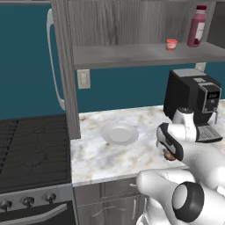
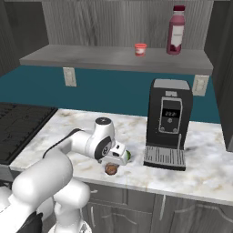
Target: Pick the avocado and bread from the counter and place them on the plate. Then pick the jam from the cabinet and place it next to the plate. Lastly close the cabinet door.
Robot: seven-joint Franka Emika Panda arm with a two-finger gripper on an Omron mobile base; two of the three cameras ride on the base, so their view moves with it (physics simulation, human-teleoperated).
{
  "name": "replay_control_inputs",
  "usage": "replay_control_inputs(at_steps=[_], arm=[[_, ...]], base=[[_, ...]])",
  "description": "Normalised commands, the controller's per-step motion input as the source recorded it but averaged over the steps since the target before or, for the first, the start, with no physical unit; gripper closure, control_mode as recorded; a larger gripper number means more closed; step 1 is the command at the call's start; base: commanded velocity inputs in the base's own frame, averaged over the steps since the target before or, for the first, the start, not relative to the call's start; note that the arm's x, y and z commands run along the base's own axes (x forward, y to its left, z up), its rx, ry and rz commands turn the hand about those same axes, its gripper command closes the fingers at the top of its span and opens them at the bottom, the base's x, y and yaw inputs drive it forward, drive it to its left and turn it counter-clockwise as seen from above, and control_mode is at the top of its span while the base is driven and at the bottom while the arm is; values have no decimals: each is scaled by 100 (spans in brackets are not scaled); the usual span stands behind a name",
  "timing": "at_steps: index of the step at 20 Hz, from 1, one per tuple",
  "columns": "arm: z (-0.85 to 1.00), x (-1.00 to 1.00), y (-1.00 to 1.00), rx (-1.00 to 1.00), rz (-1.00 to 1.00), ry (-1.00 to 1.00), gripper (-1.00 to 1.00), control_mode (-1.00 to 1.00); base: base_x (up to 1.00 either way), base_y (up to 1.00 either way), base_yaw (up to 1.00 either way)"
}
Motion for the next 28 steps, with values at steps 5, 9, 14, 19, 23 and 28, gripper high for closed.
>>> replay_control_inputs(at_steps=[5, 9, 14, 19, 23, 28], arm=[[-11, 2, 0, 0, 0, 0, -100, -100], [-12, 3, 0, 0, 0, 0, -100, -100], [-12, 2, 0, 0, 0, 0, -100, -100], [-8, 4, 0, 0, 0, 0, -100, -100], [-5, 6, 0, 0, 0, 0, -100, -100], [-5, 6, 0, 0, 0, 0, -100, -100]], base=[[0, 0, 0], [0, 0, 0], [0, 0, 0], [0, 0, 0], [0, 0, 0], [0, 0, 0]])
